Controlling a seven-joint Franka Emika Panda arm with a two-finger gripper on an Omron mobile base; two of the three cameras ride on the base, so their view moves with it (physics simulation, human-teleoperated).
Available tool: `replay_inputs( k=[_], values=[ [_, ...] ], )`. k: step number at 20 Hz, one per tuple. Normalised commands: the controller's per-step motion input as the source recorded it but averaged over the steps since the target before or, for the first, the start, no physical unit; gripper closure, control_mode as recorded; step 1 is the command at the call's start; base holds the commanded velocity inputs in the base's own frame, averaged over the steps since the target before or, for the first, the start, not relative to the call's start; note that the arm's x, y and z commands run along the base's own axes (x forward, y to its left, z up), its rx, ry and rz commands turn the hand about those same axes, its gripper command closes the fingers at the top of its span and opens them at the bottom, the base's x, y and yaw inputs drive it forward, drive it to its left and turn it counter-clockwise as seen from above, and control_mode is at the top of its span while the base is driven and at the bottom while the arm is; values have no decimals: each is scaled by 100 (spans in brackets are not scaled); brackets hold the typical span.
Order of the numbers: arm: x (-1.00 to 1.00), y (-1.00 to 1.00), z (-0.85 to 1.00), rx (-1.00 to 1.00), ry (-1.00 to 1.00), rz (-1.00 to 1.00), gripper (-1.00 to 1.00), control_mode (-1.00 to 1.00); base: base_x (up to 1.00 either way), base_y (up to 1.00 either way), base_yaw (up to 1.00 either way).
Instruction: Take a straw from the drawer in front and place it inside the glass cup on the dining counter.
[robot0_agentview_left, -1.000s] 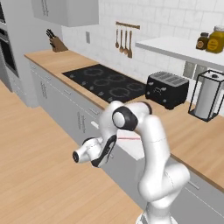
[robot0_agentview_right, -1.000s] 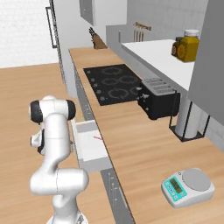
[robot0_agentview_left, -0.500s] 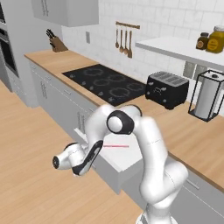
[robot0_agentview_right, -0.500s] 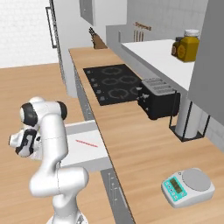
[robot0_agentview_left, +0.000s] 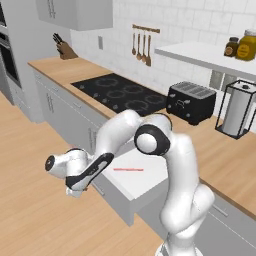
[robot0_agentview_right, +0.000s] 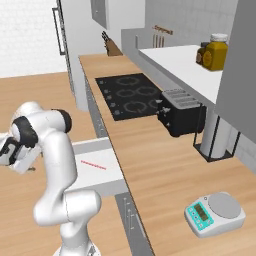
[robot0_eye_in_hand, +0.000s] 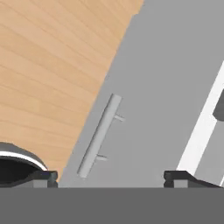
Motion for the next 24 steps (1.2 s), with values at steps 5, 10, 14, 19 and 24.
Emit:
replay_inputs(
  k=[5, 10, 14, 19, 24],
  values=[
    [-14, -33, 100, 28, 13, 0, -100, -100, 0, 0, 0],
    [19, -87, 93, 21, 3, 0, -100, -100, 0, 0, 0],
    [59, -79, 37, 17, 5, -2, -100, -100, 0, 0, 0],
    [72, -56, -5, 13, 9, -1, -100, -100, 0, 0, 0],
    [57, -10, -52, 5, 17, 0, -100, -100, 0, 0, 0]
  ],
)
